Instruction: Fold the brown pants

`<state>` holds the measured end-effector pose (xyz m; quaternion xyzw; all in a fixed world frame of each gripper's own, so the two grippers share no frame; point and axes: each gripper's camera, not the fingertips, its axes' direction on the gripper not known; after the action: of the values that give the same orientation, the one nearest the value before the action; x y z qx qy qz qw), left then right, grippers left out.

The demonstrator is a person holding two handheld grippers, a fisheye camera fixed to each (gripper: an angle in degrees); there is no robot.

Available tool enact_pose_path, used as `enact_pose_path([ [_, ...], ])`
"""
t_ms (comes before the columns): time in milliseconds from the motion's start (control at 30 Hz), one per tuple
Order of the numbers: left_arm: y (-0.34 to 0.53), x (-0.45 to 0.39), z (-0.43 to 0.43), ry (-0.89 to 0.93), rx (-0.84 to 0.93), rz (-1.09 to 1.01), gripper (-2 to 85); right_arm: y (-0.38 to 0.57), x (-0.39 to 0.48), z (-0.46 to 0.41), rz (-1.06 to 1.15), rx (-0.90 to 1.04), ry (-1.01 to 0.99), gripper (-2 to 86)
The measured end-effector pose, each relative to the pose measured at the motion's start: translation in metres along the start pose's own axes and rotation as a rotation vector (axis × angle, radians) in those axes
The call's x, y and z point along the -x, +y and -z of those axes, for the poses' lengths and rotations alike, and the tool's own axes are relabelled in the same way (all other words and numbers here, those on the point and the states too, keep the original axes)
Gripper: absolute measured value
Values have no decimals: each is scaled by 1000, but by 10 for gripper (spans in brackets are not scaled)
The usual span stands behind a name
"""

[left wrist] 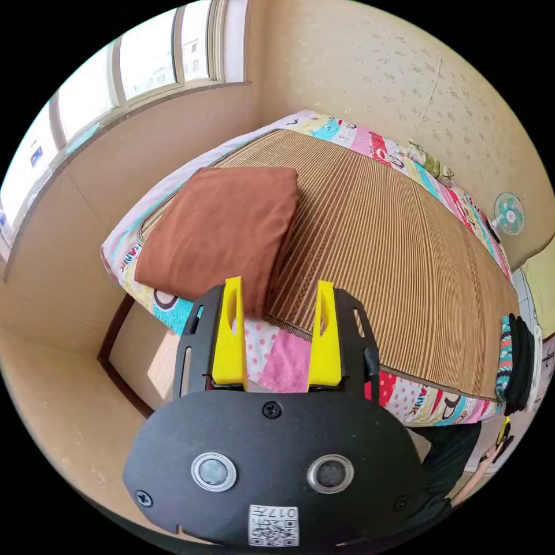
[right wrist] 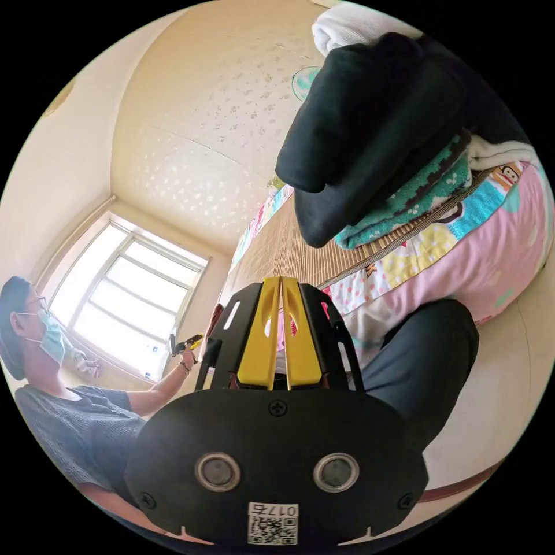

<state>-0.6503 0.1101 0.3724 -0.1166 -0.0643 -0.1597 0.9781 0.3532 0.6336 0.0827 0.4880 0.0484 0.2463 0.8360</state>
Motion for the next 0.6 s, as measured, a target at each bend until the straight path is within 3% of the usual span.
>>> enact_pose_path([
  [67,-7,-5,-33,-64,69,118,123,4,4,-9,-4,21,-11,4],
  [200,1,-27,-26,35,25,287,66,19,17,-22,12,46,-3,4],
  [333,33,-135,-3,266,-17,45,12,32,33,-56,45,112,-6,4],
  [600,177,-377,39,808,162,-474,-1,59,91,-192,158,365,-119,15],
])
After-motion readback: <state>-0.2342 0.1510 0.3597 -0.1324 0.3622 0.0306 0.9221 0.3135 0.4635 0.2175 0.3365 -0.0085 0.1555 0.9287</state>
